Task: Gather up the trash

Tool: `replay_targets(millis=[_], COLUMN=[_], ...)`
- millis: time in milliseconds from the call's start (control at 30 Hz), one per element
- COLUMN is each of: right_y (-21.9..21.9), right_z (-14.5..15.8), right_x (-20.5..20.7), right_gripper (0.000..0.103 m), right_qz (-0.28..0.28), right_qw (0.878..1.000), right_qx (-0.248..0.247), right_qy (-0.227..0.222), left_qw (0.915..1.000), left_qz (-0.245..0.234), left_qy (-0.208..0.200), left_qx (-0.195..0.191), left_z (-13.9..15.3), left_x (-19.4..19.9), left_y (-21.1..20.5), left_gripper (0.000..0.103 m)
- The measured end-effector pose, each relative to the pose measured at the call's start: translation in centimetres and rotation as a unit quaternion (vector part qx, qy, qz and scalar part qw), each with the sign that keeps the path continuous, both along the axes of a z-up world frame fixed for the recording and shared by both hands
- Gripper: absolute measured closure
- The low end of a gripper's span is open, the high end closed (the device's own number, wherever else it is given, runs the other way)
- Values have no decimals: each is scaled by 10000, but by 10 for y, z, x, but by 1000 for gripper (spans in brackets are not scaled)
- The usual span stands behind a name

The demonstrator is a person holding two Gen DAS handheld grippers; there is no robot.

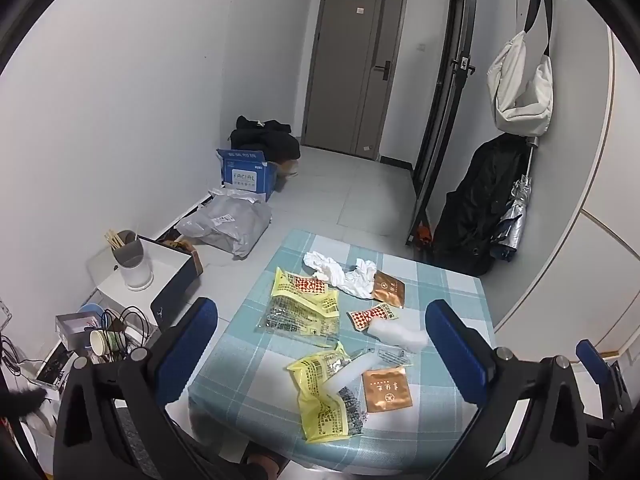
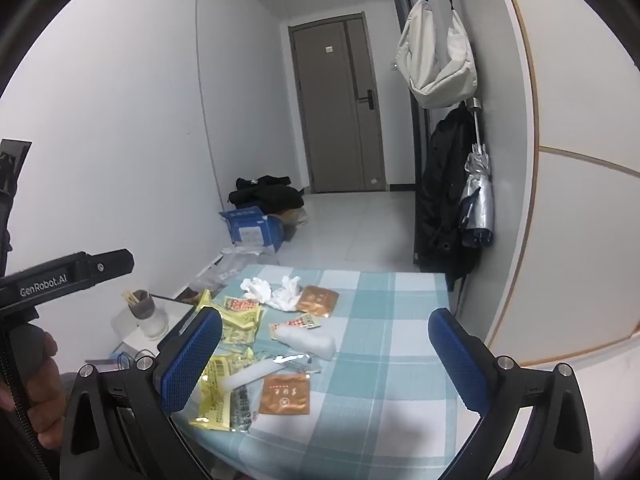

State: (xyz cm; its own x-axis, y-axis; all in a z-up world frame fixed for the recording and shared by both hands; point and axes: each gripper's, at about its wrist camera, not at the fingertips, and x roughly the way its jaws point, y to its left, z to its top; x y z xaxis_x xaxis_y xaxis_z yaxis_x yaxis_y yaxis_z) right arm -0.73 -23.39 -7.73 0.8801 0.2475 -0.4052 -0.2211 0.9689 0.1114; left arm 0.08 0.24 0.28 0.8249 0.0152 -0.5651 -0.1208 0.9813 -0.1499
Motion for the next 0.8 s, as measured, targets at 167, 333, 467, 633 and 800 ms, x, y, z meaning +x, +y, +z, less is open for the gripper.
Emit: replay_targets(millis=[167,333,467,633,800], right_y=[1,0,-2,-3,-4], right_z=[0,0,-1,-2,-2], right_x=[-2,-3,-2,-3,-3], right_gripper=[0,0,0,0,0], right_qz=[-22,-25,-41,-42,-58], right_qw=[10000,10000,10000,10000,10000], right_qx=[11,-5,49,40,65], right_qy=[-28,-43,-25,-43,-35], left_qw=[9999,10000,10000,10000,10000], left_qz=[101,94,40,11,25], left_qy=[9,28,67,83,76], left_qx=[-10,15,16,-50,-35], left_z=[-1,-2,-2,-3,-3], left_x=[0,0,1,2,2], left_y=[2,0,-2,-2,-3], left_gripper=[1,1,1,1,1])
